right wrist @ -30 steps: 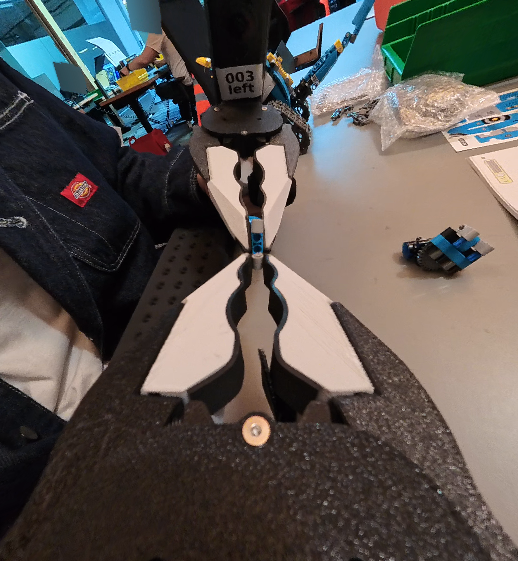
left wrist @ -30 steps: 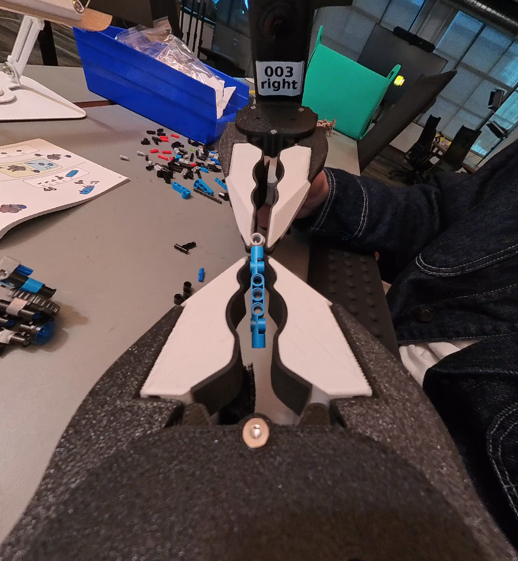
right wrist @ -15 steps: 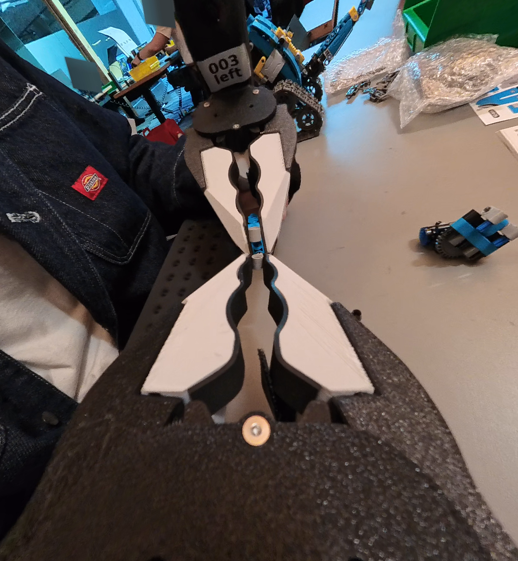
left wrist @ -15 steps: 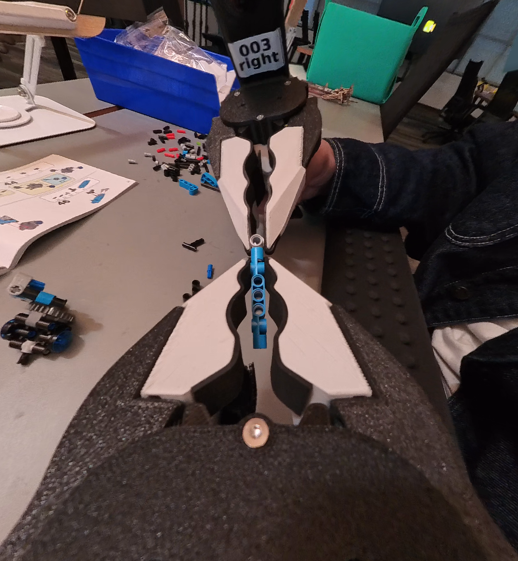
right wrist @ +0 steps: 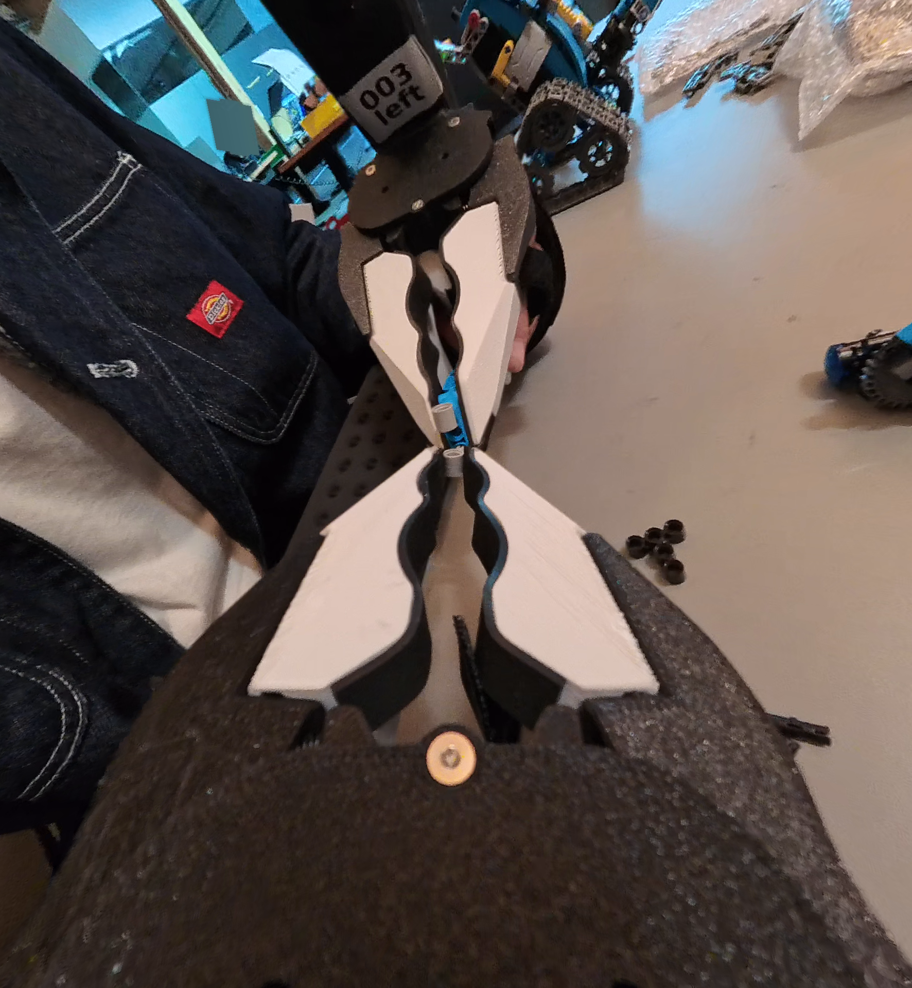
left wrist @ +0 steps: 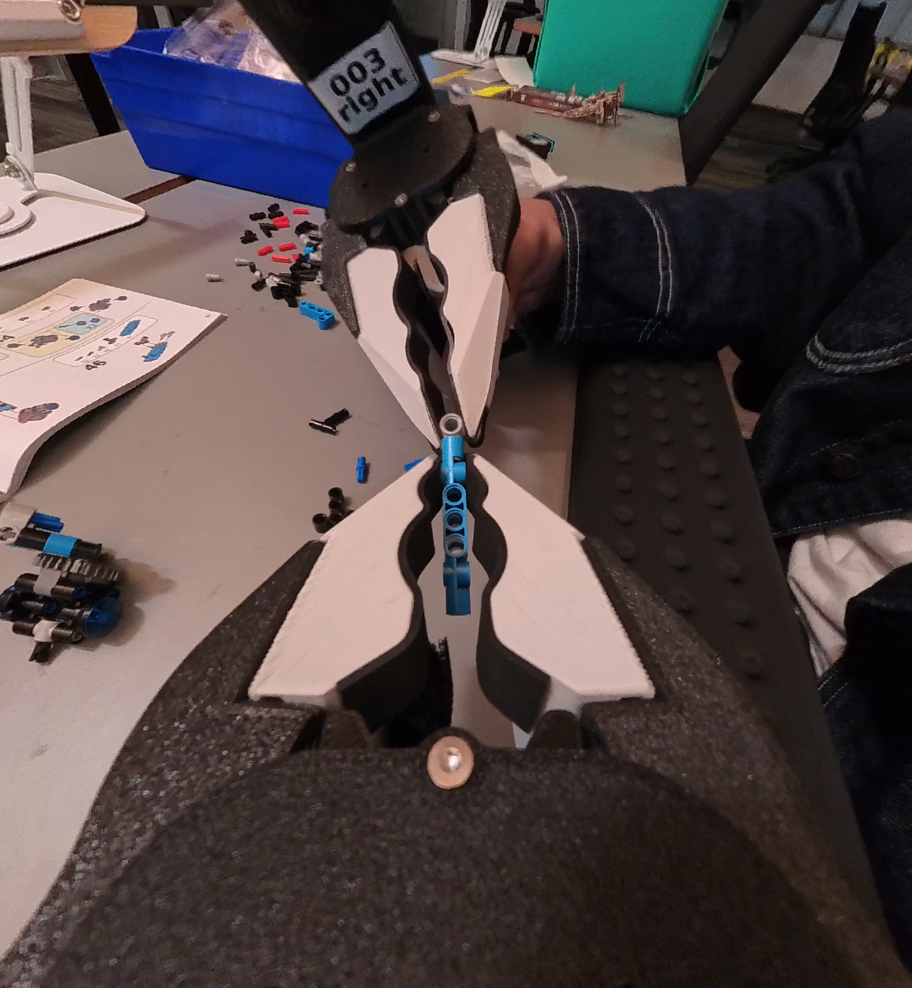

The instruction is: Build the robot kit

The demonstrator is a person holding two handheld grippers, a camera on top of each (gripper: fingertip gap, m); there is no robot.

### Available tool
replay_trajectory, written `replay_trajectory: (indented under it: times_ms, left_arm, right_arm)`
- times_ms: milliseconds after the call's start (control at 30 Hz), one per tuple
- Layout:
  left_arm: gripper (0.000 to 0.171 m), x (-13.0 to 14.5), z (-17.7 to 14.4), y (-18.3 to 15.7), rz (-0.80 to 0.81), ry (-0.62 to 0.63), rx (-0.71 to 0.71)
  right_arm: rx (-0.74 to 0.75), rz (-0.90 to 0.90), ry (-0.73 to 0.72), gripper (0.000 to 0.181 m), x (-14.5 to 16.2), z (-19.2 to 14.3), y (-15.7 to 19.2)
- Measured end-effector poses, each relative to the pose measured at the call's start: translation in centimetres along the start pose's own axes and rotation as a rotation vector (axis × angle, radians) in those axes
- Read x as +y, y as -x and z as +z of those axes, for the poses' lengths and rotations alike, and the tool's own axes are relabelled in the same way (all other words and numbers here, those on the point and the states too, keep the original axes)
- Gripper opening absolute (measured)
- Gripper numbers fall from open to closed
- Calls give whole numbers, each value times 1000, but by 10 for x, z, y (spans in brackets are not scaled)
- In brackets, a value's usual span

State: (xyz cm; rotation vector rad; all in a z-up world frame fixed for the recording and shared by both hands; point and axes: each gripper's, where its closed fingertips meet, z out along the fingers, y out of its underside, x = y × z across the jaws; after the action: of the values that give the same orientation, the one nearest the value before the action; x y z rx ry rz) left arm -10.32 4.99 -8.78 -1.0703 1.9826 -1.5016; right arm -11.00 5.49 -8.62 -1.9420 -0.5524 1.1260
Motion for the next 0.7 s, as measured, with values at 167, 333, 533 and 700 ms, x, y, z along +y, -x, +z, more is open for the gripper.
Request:
replay_trajectory:
  times_ms: [167,333,533,700]
  left_arm:
    - [5,12,7,-1,71,74,-22]
    - [5,-2,0,6,-52,-17,1]
    - [6,-18,-7,5,-161,-126,76]
    - [6,-21,-9,12,-156,-141,41]
  right_arm:
    - [-3,6,64,6,13,2,-4]
    - [55,-81,-3,6,-3,0,-6]
    - [37,-99,-94,6,-18,-5,3]
    - [107,-125,-113,6,-26,-8,-4]
